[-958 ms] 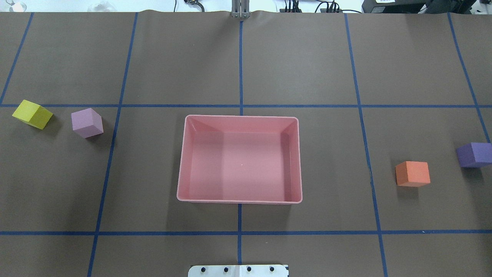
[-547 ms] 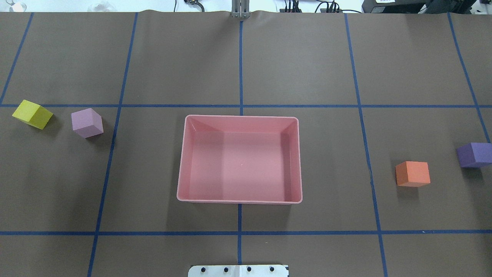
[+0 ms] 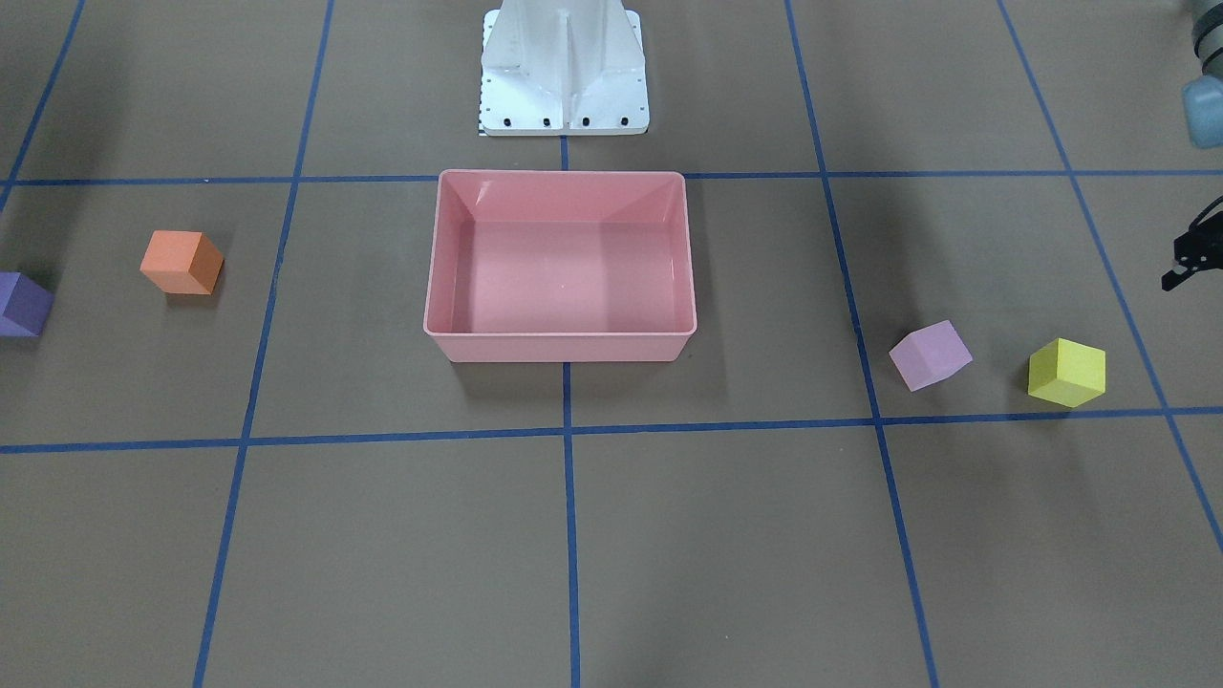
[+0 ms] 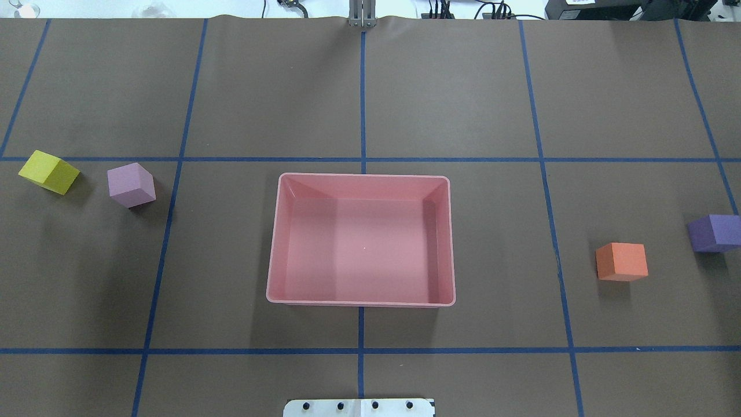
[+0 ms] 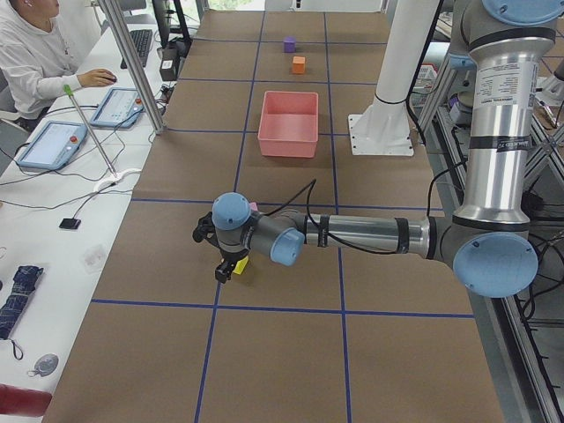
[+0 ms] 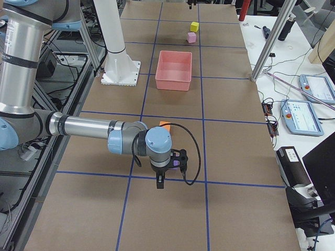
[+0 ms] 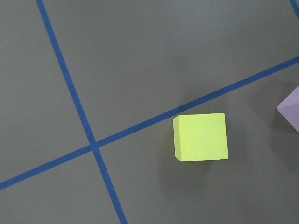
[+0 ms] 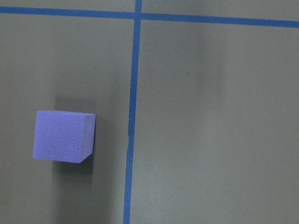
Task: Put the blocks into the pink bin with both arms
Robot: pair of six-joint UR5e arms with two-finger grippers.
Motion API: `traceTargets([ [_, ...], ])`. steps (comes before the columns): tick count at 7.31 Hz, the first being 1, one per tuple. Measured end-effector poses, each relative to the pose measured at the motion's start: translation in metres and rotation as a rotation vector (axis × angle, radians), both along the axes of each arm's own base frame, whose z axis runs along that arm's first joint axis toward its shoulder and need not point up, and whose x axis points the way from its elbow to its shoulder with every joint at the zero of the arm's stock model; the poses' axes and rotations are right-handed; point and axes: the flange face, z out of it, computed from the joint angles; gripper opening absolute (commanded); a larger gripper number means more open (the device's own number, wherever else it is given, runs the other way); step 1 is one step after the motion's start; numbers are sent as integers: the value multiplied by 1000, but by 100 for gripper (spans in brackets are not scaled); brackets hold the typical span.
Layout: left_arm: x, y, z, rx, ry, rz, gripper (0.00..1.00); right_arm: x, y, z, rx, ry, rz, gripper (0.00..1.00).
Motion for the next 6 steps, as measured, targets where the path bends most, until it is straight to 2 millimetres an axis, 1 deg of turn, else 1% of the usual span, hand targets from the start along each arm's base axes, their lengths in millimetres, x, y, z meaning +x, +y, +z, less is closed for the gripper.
traceTargets([
  [1,30,-9,10,9,4,44,100,0,0,0,0,-1,0,100],
  [2,56,-13,11,-5,10,67,100,0,0,0,0,-1,0,100],
  [3,75,-14,8,-25,16,73,100,0,0,1,-1,-1,0,100],
  [5,97,-18,2,-60,25,64,100,0,0,1,-3,-1,0,100],
  [6,103,-21,0,-76,27,56,100,0,0,1,-3,-1,0,100],
])
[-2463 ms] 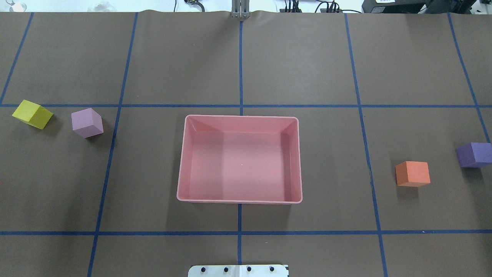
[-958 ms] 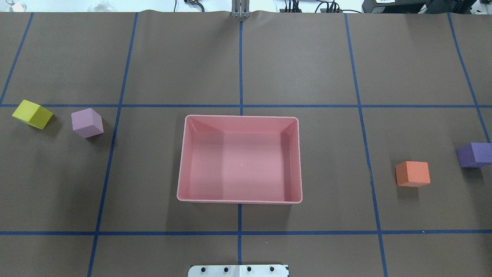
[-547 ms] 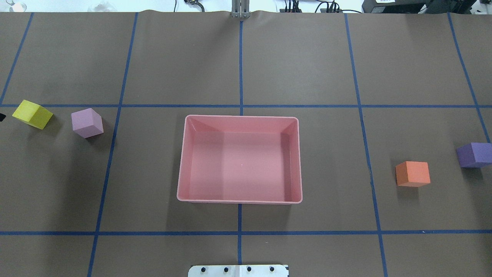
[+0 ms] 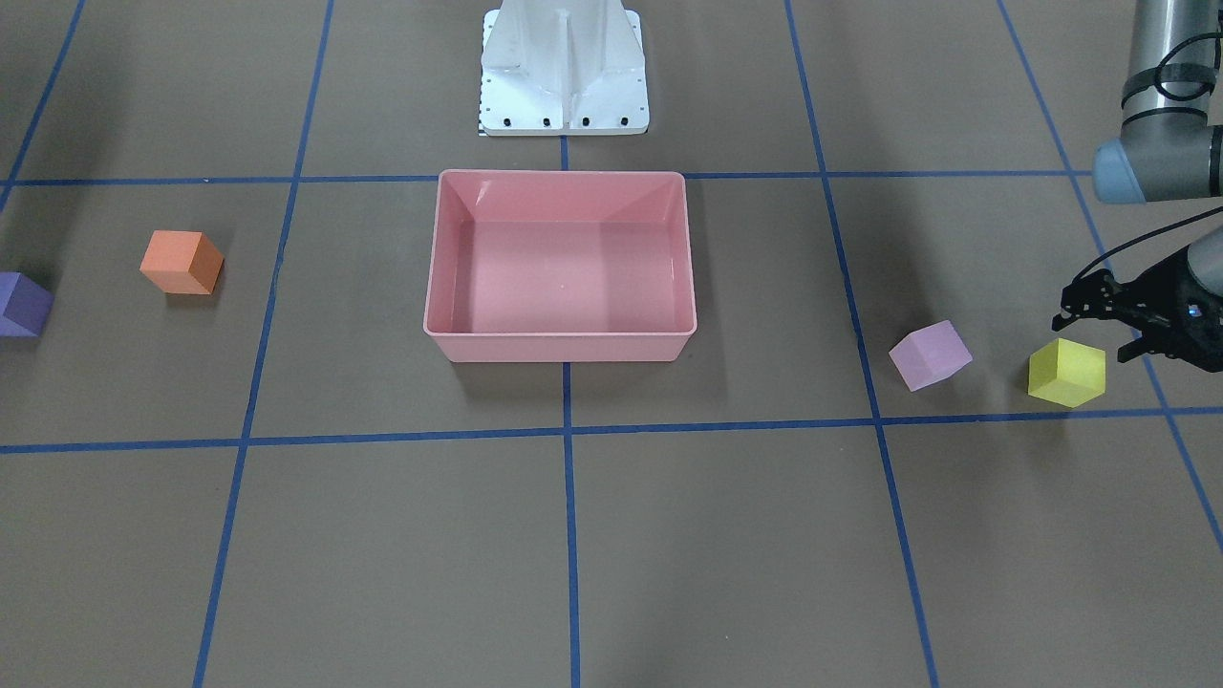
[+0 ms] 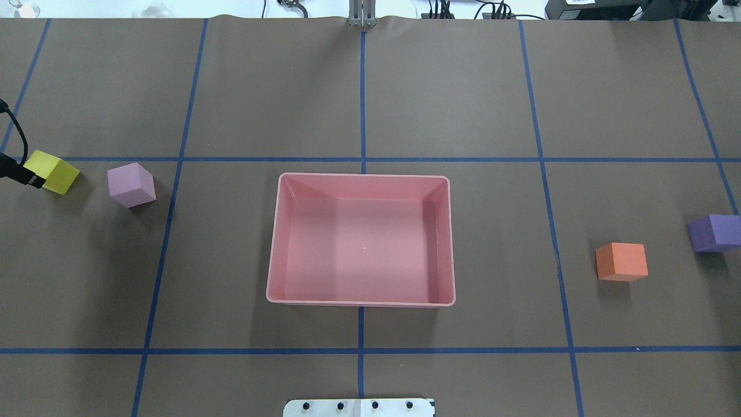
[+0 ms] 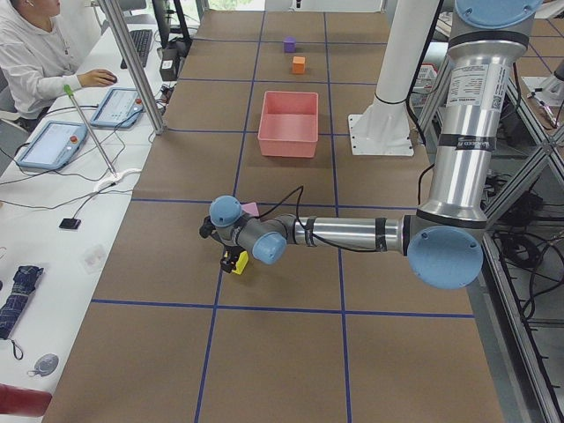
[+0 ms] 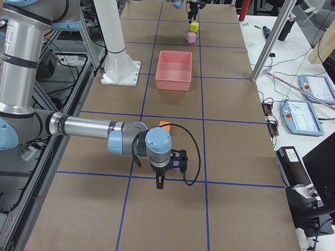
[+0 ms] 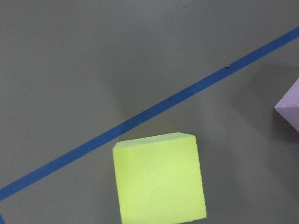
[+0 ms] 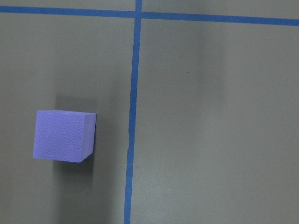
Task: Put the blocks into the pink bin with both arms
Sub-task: 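Lower the left gripper onto the yellow cube and grasp it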
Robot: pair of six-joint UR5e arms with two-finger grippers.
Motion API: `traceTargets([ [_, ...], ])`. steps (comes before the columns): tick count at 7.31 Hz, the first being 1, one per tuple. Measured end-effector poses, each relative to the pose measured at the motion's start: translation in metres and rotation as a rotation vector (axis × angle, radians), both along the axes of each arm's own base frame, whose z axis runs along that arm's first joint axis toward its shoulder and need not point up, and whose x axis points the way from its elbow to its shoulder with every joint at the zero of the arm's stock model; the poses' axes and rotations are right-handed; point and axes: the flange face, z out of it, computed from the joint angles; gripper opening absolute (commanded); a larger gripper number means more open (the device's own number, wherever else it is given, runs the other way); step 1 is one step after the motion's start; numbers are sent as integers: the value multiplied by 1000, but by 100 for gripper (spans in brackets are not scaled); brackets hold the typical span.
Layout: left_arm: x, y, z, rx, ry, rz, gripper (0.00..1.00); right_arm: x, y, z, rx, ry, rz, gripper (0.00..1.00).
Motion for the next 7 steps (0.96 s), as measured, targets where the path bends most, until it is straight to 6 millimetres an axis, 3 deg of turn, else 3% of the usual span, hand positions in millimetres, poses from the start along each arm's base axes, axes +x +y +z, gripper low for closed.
traceTargets([
  [4,6,-15,1,4,-55,-47,100,0,0,0,-1,0,0,100],
  [7,37,-9,13,-6,-43,-43,100,0,0,1,-2,0,0,100],
])
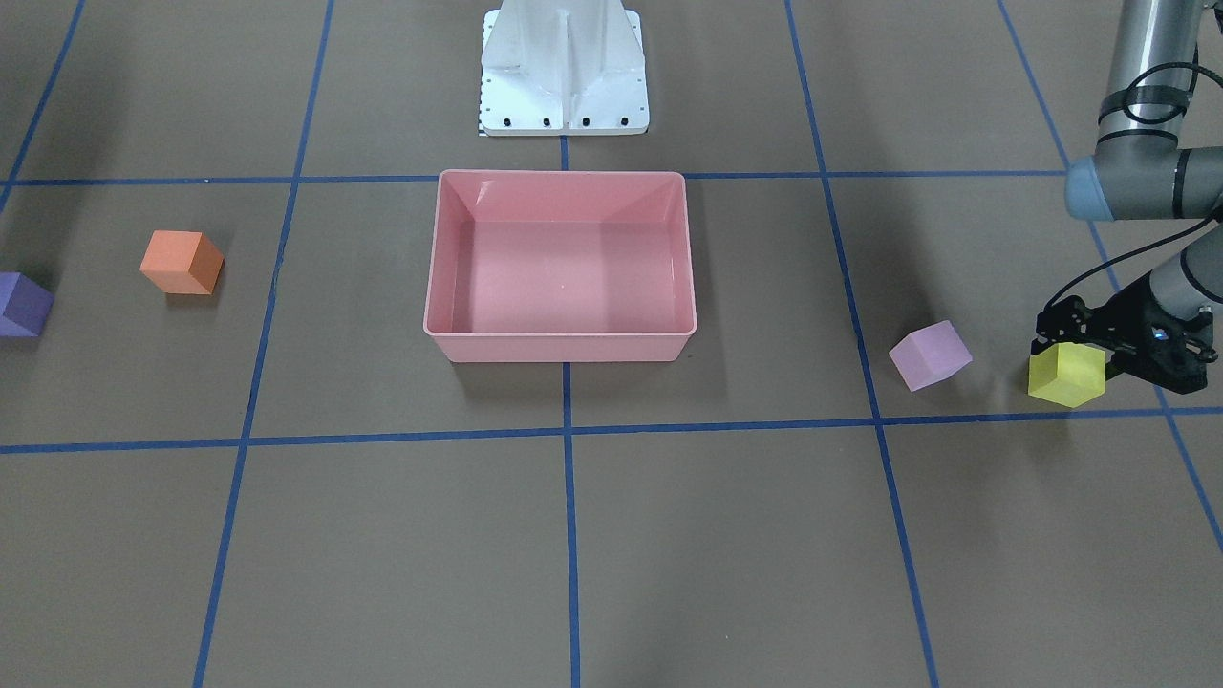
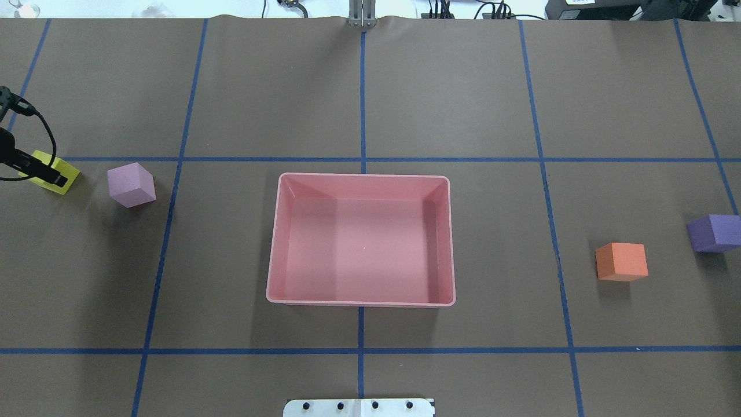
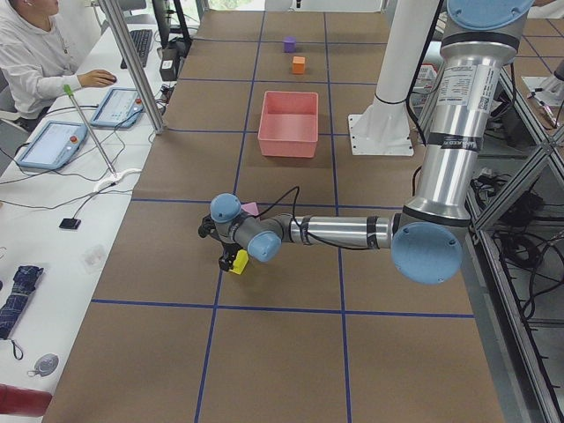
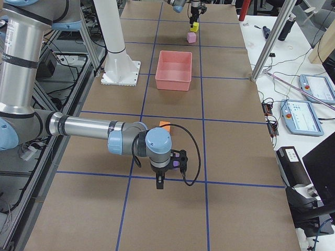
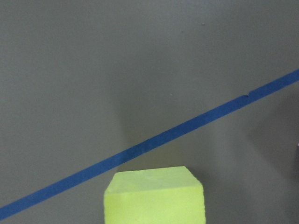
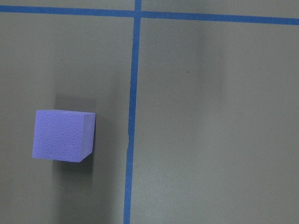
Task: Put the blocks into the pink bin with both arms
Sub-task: 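Lower the left gripper onto the yellow cube and grasp it, then carry the yellow cube with the left gripper into the pink bin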
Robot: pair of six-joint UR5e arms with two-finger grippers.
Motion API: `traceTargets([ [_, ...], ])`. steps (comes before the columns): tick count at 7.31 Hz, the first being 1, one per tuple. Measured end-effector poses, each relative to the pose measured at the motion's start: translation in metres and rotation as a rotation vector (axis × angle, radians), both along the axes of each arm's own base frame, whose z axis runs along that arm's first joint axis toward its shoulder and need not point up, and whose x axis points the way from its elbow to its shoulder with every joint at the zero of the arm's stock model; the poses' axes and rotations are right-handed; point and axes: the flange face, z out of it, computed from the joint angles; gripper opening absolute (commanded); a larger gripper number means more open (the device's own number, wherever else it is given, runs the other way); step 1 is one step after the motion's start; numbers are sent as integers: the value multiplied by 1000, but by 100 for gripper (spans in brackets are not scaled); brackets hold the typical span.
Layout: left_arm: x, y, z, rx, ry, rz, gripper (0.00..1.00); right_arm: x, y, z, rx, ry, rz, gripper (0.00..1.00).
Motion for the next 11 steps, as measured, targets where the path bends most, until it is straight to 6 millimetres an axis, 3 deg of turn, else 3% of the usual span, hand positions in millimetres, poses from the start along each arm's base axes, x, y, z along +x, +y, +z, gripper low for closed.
traceTargets([
  [1,4,0,9,3,3,3,96,0,0,0,0,0,0,100],
  [2,6,-2,12,5,5,4,50,0,0,0,0,0,0,100],
  [3,7,-4,9,15,11,4,15,0,0,0,0,0,0,100],
  [4,8,-6,3,35,21,4,0,0,0,0,0,1,0,100],
  [6,9,-8,-17,80,50,1,0,0,-1,-2,6,0,0,100],
  [7,10,-9,-38,89,70,-15,0,0,-3,-6,19,-1,-1,100],
  [9,10,-7,-105,38,128,-86,5,-1,-6,-14,61,-13,1,100],
  [10,13,0,-150,-16,170,-136,6,-2,-6,-17,72,-32,1,100],
  [11,30,15,-198,-80,221,-175,6,-5,-7,-20,76,-65,2,100],
])
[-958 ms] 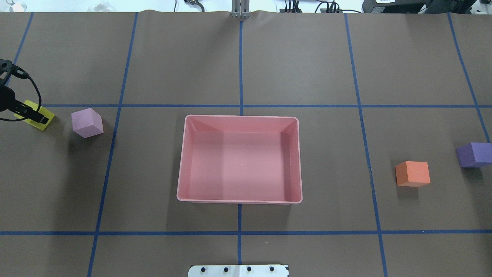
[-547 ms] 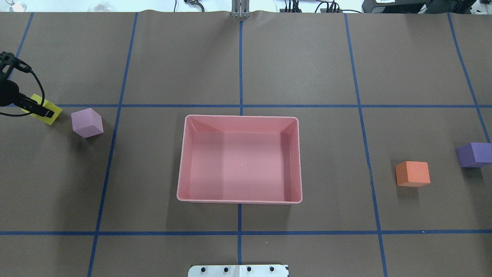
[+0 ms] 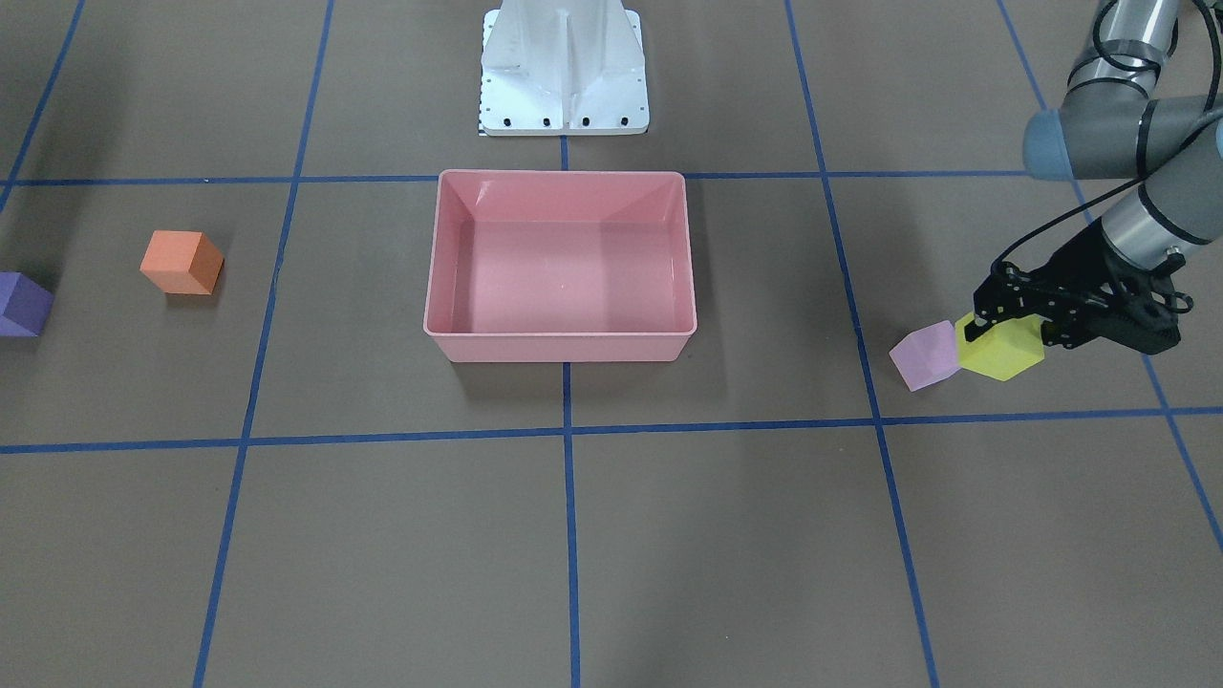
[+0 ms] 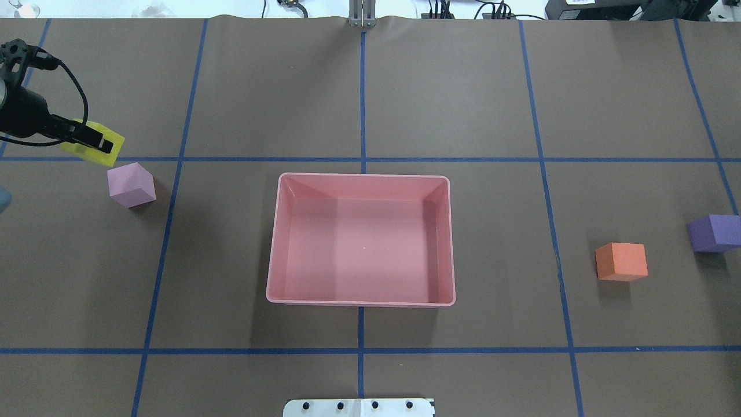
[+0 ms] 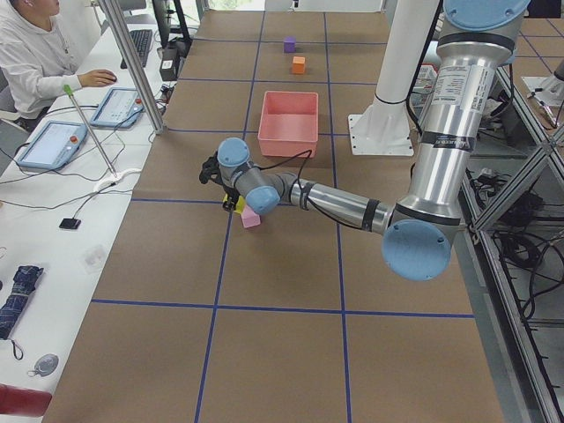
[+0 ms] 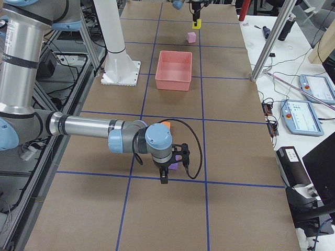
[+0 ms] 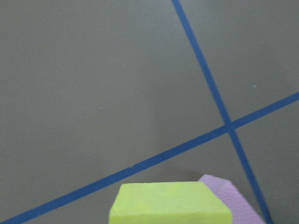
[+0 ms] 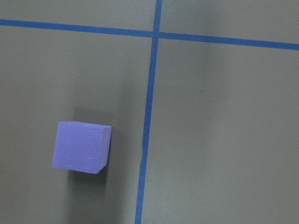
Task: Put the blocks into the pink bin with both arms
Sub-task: 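Carry the yellow cube with the left gripper into the pink bin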
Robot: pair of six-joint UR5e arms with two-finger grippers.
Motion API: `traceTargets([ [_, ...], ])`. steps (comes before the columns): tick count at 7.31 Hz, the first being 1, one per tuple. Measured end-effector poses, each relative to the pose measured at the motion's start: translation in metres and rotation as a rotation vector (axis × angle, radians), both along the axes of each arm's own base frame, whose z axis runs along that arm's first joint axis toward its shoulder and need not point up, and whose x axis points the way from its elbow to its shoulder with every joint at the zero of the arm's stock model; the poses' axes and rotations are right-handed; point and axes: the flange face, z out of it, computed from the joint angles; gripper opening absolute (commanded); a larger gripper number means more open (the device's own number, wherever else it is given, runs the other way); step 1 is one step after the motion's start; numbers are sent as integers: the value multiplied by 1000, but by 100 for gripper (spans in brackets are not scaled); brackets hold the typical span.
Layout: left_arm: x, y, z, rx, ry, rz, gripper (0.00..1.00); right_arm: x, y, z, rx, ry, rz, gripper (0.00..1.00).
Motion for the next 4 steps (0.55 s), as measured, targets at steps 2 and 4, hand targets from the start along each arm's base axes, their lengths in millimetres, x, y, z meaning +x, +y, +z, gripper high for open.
traceTargets([
  [2,71,34,-94,-118,116,-17,6,-4,-4,-10,-11,-57,47,100],
  [4,156,69,-179,-203,209,-12,6,-22,-13,-27,-28,-90,129,100],
])
